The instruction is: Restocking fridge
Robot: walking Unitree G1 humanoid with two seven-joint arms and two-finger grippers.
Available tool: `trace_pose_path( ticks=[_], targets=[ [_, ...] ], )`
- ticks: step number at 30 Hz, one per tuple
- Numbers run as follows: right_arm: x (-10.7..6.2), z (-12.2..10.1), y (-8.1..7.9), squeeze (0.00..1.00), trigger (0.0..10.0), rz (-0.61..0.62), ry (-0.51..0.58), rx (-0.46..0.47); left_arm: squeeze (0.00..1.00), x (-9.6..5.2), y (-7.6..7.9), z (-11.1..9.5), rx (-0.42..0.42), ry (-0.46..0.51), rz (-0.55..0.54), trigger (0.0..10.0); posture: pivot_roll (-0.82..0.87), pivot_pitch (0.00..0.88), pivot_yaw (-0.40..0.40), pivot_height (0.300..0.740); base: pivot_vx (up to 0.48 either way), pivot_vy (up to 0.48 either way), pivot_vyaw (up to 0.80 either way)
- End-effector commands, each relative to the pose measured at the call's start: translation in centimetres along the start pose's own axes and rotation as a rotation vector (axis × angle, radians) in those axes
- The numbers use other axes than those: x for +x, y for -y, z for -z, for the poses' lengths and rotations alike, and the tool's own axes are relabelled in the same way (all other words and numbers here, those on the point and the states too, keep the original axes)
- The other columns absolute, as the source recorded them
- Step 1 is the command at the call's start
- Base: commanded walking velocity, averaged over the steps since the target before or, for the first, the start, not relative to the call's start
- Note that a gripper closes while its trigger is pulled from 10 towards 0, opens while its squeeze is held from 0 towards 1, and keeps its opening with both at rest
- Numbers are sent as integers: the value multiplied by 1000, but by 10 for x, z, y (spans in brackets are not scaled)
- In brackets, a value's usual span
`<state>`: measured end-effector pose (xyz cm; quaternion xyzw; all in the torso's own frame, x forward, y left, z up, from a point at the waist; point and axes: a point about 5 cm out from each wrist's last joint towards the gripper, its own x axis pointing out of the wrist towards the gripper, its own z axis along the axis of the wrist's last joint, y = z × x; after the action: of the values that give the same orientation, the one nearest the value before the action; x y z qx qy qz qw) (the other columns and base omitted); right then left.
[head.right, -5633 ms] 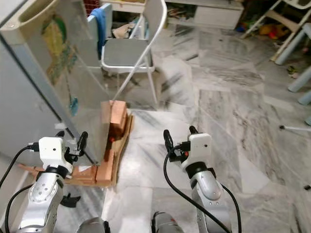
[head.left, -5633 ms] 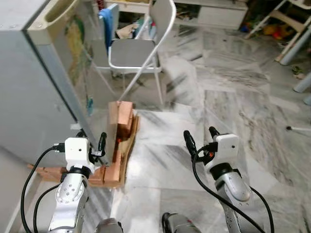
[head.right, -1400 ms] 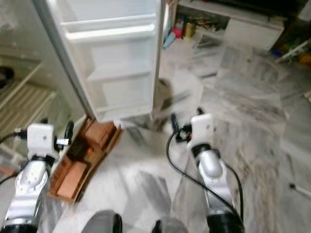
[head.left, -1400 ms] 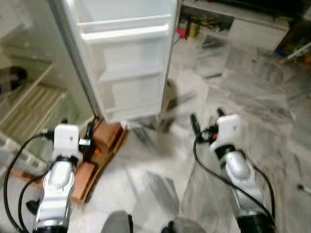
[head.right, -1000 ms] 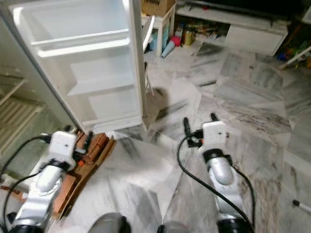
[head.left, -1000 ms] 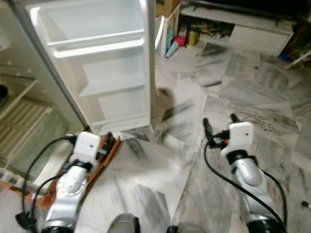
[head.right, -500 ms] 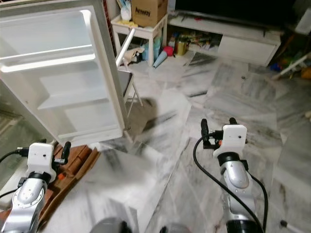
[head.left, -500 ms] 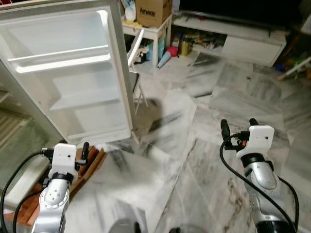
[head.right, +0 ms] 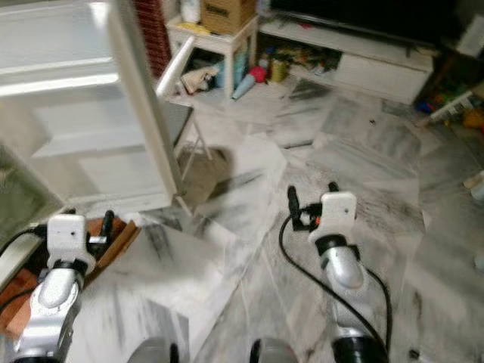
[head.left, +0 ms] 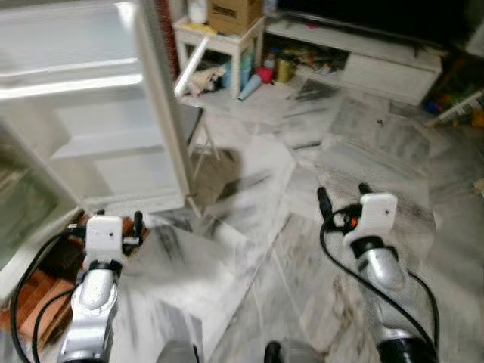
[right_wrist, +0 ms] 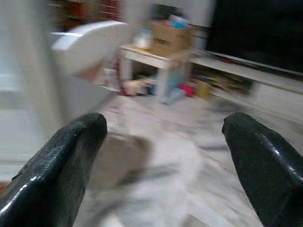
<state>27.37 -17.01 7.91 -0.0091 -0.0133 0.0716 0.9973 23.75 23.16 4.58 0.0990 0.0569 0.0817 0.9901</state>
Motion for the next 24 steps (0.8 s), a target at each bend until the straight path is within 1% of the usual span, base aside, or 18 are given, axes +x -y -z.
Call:
trace_pose_path(
  ticks=[1,6,15,19,21,24],
  targets=[
    [3,1,-1,0,10000,-5,-3,-6,0,-1,1,3,-12,-9,-19,10000,82,59,-48,740,0,0,469],
    [4,3,3,0,10000,37,-13,20,0,-2,7,1,6,0,10,10000,89,63,-38,740,0,0,94],
    [2,6,5,0,10000,65,-29,21,0,1,9,0,17,2,56,10000,74,70,-14,740,0,0,0],
    [1,7,7,0,10000,78,-37,22,0,3,11,-2,23,8,70,10000,67,76,-4,740,0,0,-762],
    [1,7,7,0,10000,82,-35,20,0,4,15,-4,26,14,97,10000,67,85,-1,740,0,0,-800],
    [1,6,7,0,10000,85,-33,18,0,4,16,-4,25,13,103,10000,69,90,-2,740,0,0,-800]
  ],
)
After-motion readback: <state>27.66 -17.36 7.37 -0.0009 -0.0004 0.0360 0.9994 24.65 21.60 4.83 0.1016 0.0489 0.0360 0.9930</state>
